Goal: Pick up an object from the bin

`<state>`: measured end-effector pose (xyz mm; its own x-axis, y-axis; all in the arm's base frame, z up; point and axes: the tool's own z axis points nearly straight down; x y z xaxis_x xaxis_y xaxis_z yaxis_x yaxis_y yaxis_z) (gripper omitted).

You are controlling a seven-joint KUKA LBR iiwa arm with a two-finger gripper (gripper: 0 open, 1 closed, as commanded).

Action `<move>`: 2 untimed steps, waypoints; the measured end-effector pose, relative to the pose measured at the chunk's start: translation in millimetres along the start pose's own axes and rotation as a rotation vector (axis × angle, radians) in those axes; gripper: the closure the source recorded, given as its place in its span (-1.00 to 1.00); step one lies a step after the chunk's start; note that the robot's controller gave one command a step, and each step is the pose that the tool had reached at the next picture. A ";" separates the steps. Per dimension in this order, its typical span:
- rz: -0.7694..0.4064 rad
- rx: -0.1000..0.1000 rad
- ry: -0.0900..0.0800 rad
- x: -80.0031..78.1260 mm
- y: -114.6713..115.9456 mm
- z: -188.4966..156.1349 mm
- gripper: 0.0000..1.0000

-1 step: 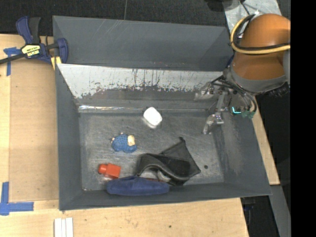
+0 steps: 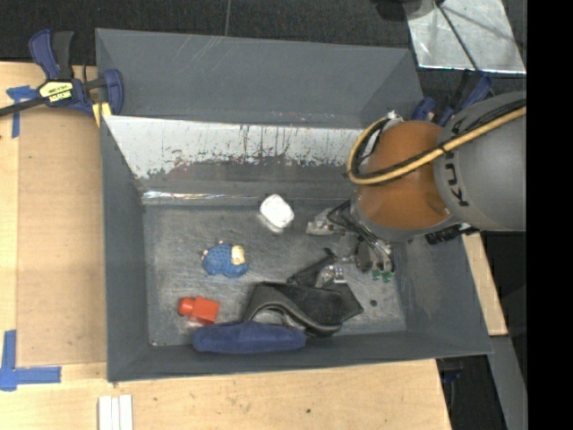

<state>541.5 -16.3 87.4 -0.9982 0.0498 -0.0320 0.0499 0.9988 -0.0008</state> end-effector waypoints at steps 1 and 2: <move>0.281 0.006 0.026 -3.4 -68.6 -14.5 -1.00; 0.242 0.002 0.025 -6.3 -1.3 -44.1 -1.00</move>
Offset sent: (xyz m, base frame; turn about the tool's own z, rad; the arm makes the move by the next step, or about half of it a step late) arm -0.0016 -0.0657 0.0136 0.2794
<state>546.3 -17.7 131.7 -0.9578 0.2875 -0.0070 0.2875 0.9578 0.0019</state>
